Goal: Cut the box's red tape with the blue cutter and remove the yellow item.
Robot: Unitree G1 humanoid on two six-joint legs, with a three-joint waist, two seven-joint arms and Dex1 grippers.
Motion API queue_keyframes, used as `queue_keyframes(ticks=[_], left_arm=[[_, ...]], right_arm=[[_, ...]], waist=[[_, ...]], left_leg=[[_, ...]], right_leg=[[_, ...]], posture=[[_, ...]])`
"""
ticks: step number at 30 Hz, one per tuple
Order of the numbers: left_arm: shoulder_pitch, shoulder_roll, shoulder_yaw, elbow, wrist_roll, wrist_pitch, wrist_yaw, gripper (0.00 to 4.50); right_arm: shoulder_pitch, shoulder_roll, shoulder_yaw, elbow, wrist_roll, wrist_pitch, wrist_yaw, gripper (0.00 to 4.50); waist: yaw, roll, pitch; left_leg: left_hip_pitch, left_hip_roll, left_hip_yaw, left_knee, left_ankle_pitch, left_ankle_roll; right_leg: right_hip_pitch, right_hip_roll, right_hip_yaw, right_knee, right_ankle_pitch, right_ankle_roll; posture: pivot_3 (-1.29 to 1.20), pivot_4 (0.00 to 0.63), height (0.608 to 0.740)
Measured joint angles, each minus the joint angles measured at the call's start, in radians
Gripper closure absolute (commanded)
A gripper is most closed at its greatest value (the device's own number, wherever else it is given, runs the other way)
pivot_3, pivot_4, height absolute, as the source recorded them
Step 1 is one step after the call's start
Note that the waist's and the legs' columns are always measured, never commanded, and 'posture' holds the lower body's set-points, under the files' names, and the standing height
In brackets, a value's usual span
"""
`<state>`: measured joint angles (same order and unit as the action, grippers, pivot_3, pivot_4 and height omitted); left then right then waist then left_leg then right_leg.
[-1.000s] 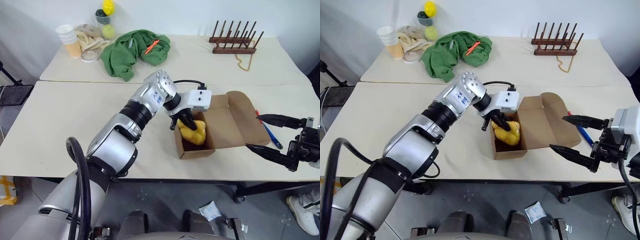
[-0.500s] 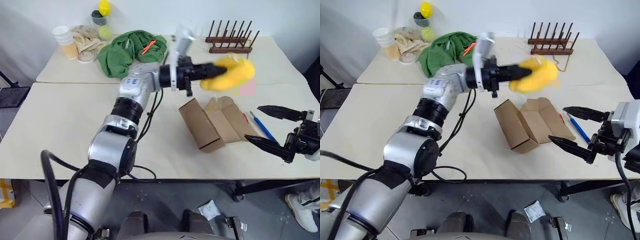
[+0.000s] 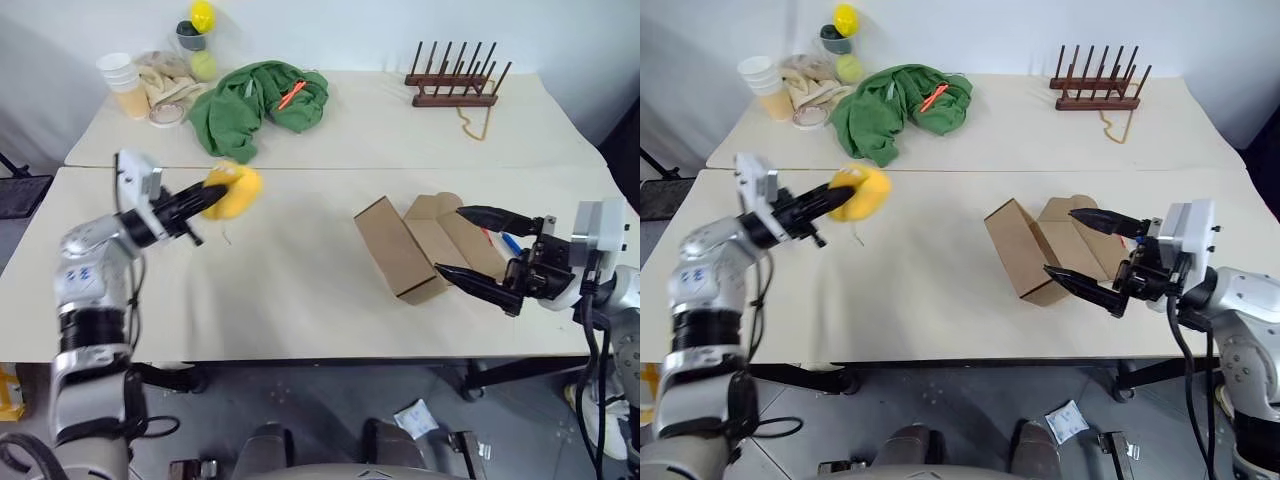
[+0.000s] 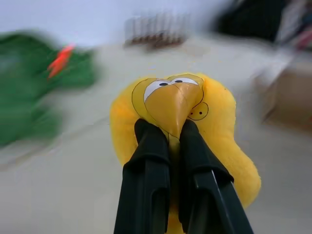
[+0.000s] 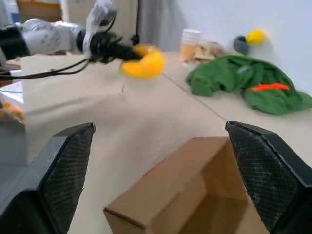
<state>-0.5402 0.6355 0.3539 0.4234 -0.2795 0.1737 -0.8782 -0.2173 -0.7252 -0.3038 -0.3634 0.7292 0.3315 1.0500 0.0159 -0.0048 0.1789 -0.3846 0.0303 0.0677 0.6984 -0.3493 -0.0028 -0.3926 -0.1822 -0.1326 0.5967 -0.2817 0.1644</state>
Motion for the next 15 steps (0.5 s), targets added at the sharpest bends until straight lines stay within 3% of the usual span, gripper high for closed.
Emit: queue_keyframes(ticks=[5, 10, 15], left_arm=[[0.148, 0.011, 0.039, -0.09, -0.033, 0.104, 0.077, 3.01], [0.206, 0.045, 0.077, -0.216, -0.101, 0.216, 0.094, 1.48], [0.251, 0.079, 0.14, -0.228, -0.162, 0.254, 0.081, 0.02]], right_arm=[[-0.036, -0.004, 0.035, 0.032, -0.005, -0.013, 0.049, 0.0], [-0.048, -0.012, 0.034, 0.079, -0.007, -0.032, 0.085, 0.0], [-0.088, -0.012, 0.034, 0.111, 0.01, -0.02, 0.102, 0.0]], waist=[[0.017, -0.003, -0.001], [0.006, -0.003, -0.001], [-0.005, -0.003, -0.001]], left_leg=[[-0.001, 0.0, -0.001, 0.002, 0.0, 0.0], [0.0, 0.0, -0.001, 0.0, 0.0, 0.0], [0.0, 0.001, 0.0, 0.0, 0.0, 0.0]], right_leg=[[0.001, 0.0, 0.0, 0.0, 0.0, 0.0], [0.0, 0.0, 0.0, 0.001, 0.0, 0.0], [0.0, 0.0, 0.0, 0.001, 0.0, 0.0]], posture=[[0.0, 0.15, 0.74], [0.0, 0.15, 0.74], [0.0, 0.15, 0.74]])
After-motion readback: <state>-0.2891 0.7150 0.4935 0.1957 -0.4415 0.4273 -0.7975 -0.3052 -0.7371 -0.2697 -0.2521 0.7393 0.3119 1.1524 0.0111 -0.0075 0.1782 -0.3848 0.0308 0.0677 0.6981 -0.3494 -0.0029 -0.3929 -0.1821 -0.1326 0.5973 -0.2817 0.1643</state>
